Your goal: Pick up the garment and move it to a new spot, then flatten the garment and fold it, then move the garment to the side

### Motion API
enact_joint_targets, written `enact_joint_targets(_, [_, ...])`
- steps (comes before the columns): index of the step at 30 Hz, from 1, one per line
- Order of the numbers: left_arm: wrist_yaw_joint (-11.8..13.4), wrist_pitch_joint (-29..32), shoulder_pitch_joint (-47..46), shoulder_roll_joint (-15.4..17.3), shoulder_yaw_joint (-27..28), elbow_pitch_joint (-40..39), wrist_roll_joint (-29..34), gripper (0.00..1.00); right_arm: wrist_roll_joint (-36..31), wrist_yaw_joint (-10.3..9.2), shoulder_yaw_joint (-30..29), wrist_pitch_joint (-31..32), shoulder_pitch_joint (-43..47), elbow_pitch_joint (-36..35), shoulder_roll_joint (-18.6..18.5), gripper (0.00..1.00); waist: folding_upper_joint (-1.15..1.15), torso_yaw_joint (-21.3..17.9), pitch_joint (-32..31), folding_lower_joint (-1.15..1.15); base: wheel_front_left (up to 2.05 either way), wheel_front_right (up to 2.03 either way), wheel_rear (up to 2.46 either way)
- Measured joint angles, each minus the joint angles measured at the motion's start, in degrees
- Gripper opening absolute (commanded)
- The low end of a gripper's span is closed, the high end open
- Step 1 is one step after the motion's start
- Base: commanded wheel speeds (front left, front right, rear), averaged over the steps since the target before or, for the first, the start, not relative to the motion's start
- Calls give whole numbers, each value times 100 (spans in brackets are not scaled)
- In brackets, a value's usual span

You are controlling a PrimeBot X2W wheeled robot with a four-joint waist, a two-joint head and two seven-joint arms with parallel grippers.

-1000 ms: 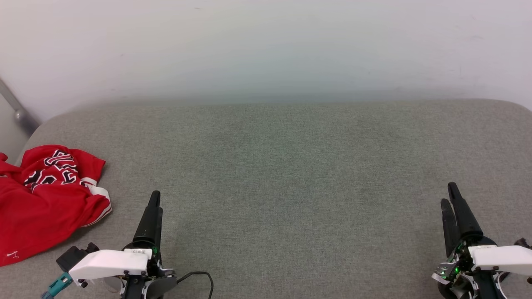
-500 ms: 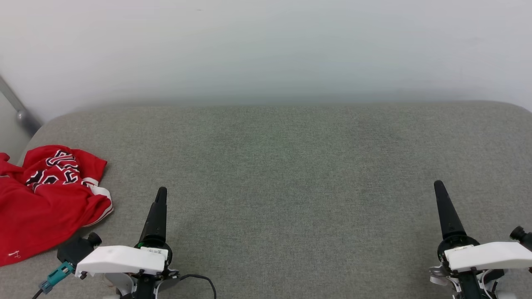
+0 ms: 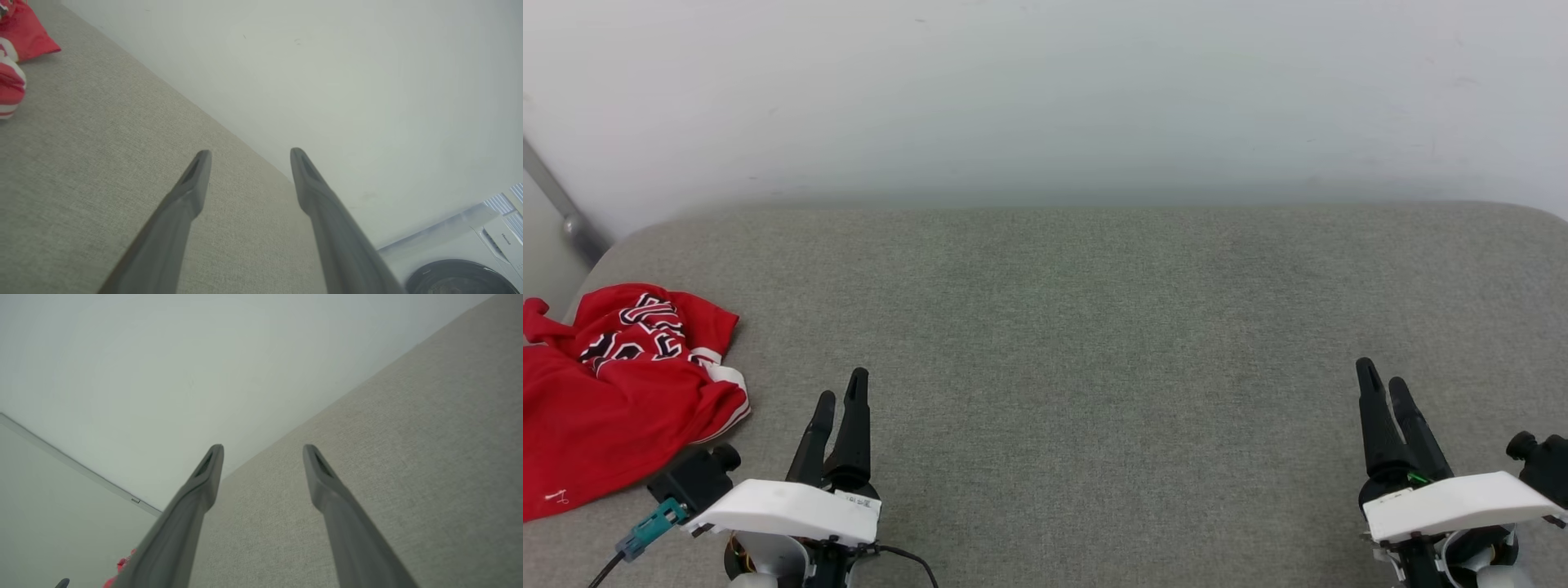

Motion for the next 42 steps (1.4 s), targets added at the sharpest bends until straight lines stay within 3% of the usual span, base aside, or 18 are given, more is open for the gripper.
enact_joint_targets(13, [0, -226, -18, 10, -38, 31, 1084, 100, -1190, 0, 7, -40, -7, -5, 0, 100, 0, 15, -14, 0, 0, 0, 0])
enact_joint_targets(42, [-1, -623, -134, 144, -283, 223, 3055, 100, -2956, 0, 21, -38, -5, -327, 0, 100, 0, 61, -40, 0, 0, 0, 0])
